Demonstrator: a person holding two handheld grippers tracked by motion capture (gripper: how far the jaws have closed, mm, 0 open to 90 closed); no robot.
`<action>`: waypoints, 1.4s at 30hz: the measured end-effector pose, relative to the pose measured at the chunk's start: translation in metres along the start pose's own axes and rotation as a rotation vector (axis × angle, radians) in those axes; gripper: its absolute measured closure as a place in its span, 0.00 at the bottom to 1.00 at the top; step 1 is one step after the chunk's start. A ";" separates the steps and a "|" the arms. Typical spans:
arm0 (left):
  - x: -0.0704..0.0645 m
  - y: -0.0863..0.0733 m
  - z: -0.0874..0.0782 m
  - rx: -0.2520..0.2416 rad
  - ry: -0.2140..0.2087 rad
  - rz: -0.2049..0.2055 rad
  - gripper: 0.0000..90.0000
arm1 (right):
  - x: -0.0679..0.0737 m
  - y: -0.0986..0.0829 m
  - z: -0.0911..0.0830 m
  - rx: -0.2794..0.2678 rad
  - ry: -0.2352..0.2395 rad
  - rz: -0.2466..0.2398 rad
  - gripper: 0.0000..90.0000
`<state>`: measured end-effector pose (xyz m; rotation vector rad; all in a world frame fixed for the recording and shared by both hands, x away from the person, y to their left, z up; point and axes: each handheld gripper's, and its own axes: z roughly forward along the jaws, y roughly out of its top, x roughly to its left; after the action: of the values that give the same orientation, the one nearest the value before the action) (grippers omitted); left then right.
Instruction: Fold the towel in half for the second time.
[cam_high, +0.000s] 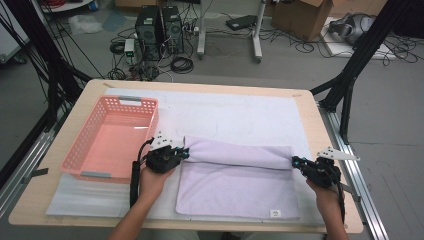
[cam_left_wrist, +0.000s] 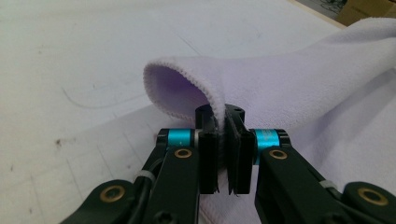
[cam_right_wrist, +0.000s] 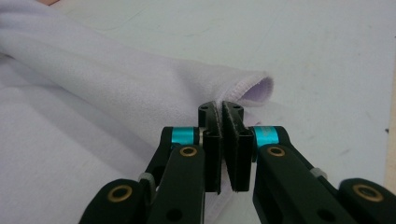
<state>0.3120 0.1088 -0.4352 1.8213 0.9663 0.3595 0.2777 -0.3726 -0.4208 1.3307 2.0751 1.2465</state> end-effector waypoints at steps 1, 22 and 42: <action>-0.001 -0.004 -0.001 -0.001 -0.008 -0.007 0.94 | 0.001 -0.003 -0.001 0.001 0.003 -0.001 0.96; 0.024 0.024 0.020 0.014 0.027 -0.101 0.45 | -0.015 0.029 0.023 0.070 -0.097 0.096 0.50; 0.001 0.013 -0.010 -0.007 -0.109 -0.068 0.93 | 0.000 0.008 -0.004 0.009 -0.020 0.019 0.97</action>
<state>0.3130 0.1135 -0.4194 1.7784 0.9468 0.2191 0.2794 -0.3733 -0.4119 1.3646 2.0616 1.2283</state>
